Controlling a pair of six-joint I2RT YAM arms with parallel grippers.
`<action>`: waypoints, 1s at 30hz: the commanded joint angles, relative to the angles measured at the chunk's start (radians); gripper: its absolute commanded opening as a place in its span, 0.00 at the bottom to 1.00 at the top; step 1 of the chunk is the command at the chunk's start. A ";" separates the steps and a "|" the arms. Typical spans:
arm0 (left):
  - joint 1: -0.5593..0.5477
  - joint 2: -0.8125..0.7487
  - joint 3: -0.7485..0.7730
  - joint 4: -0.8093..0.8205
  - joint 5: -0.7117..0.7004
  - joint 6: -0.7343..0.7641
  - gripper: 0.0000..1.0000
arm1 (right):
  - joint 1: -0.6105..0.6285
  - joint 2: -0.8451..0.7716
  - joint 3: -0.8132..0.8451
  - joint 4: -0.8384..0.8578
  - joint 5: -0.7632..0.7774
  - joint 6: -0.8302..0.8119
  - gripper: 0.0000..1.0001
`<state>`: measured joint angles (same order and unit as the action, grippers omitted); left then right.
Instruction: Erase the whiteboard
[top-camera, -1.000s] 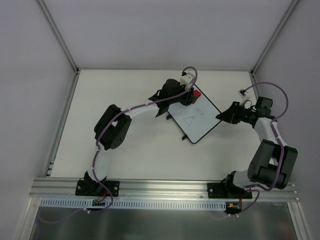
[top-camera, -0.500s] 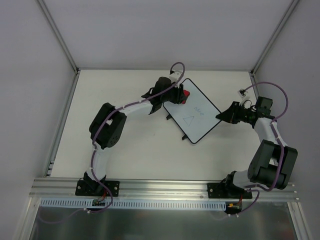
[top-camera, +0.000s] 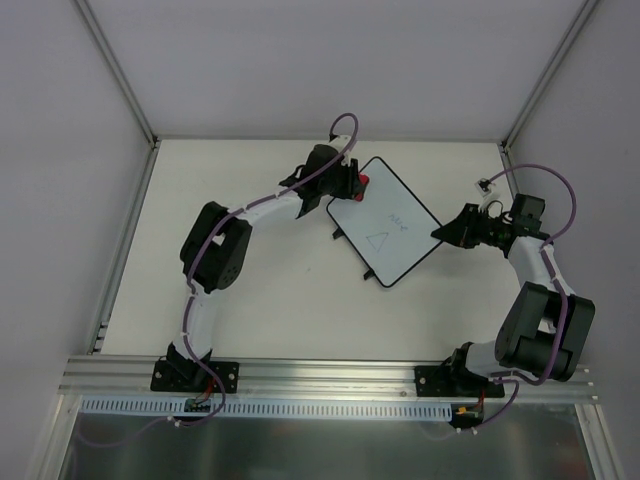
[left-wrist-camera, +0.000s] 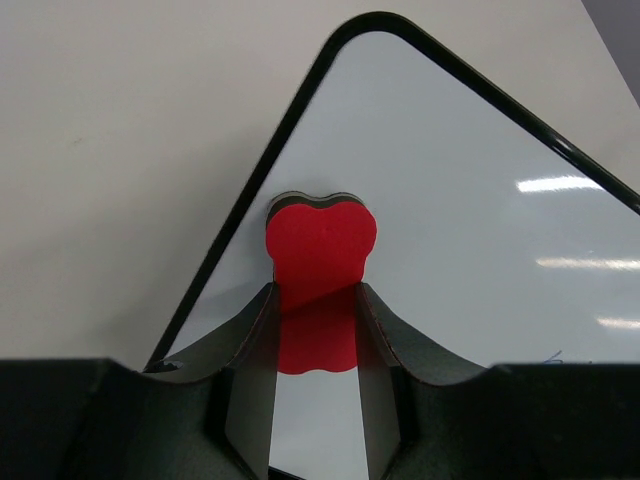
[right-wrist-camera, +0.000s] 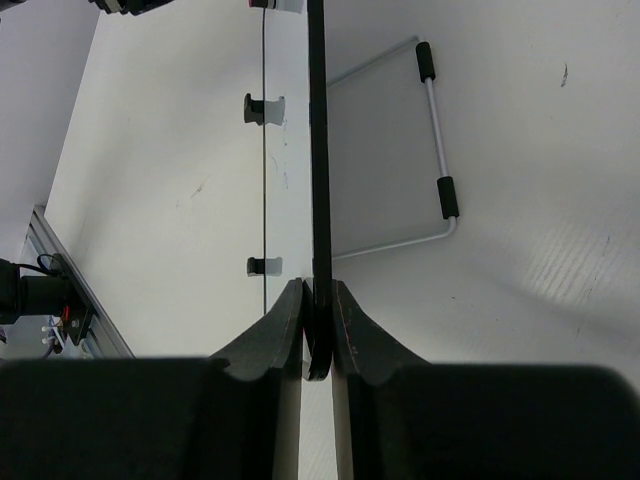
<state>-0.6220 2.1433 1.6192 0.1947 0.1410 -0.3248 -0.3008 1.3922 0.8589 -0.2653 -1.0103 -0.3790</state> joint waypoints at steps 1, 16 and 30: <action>-0.090 0.046 0.019 -0.049 0.029 0.004 0.00 | 0.014 -0.021 -0.014 0.017 0.061 -0.083 0.00; -0.317 0.027 -0.091 -0.047 0.071 -0.003 0.00 | 0.017 -0.024 -0.015 0.017 0.064 -0.083 0.00; -0.323 -0.075 -0.248 -0.001 -0.058 -0.111 0.00 | 0.034 -0.027 -0.020 0.017 0.070 -0.084 0.00</action>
<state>-0.9939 2.0407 1.4246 0.2916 0.1226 -0.3836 -0.2974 1.3918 0.8551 -0.2600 -0.9852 -0.3790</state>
